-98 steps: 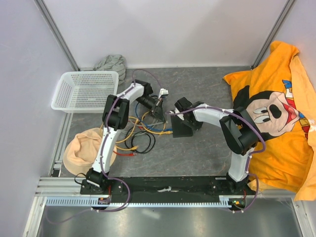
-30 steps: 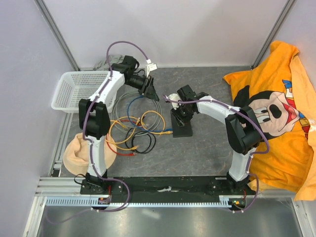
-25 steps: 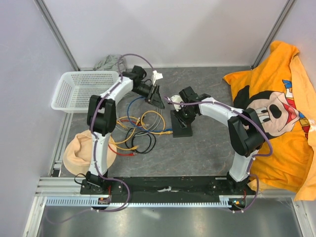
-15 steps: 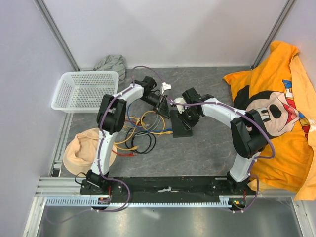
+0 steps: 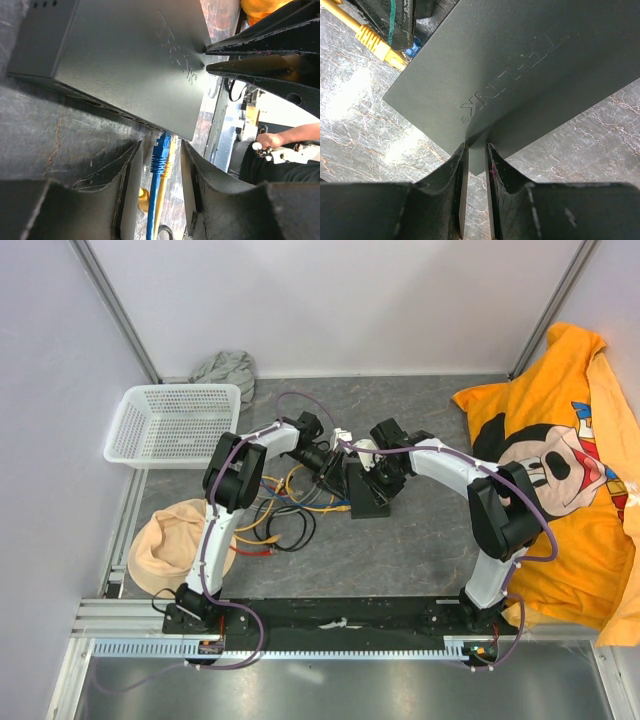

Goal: Pull the plug from the switch port

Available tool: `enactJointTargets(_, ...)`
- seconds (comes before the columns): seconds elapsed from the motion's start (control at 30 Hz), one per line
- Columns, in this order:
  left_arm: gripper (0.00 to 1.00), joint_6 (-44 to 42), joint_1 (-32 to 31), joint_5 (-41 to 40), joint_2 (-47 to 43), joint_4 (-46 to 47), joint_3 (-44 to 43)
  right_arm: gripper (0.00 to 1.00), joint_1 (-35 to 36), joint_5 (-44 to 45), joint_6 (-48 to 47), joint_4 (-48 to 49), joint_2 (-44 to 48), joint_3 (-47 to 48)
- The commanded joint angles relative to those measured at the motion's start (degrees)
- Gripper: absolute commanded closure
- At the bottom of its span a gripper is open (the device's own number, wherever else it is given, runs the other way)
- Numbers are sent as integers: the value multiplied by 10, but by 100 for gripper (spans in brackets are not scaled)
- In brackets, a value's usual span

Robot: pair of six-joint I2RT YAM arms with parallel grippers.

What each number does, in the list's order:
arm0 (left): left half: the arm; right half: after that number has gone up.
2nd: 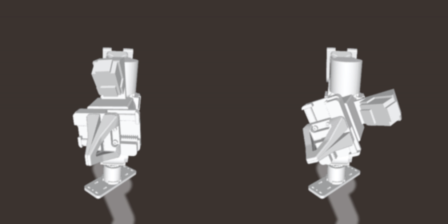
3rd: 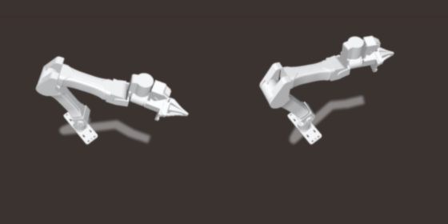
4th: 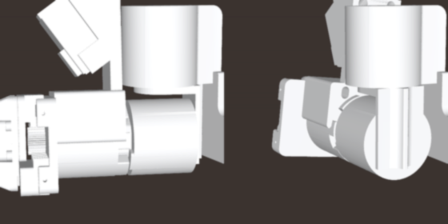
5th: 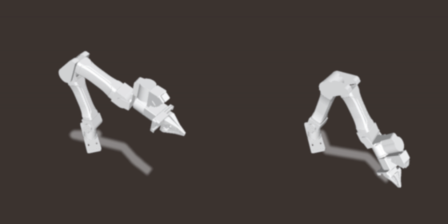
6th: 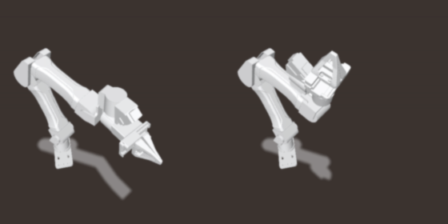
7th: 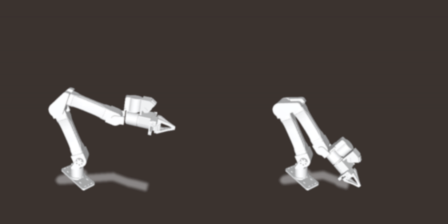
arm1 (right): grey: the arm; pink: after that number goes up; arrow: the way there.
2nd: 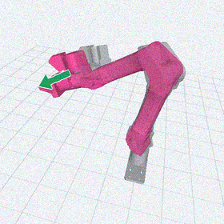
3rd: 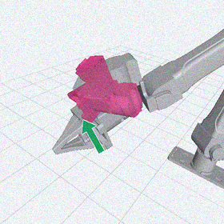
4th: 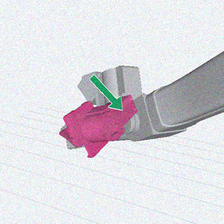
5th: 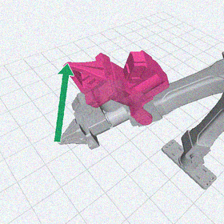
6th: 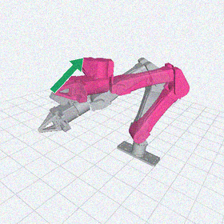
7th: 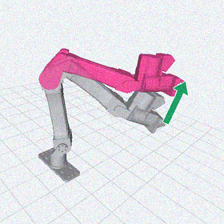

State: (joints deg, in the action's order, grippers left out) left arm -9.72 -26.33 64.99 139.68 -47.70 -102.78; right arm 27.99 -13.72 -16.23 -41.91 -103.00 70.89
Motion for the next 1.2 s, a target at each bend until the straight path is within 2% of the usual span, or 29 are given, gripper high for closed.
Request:
enactJointTargets(0.0,57,-13,0,-6,0,11,-1,73,0,-8,3,-25,4,-4)
enactJointTargets(0.37,58,-9,-7,9,9,12,3,72,0,-9,7,-21,-1,-8)
enactJointTargets(0.7,64,-16,-16,-2,11,2,0,72,0,-9,8,-19,-10,-1)
enactJointTargets(1.17,70,-61,-17,1,19,-42,-3,71,0,-8,11,-15,-19,1)
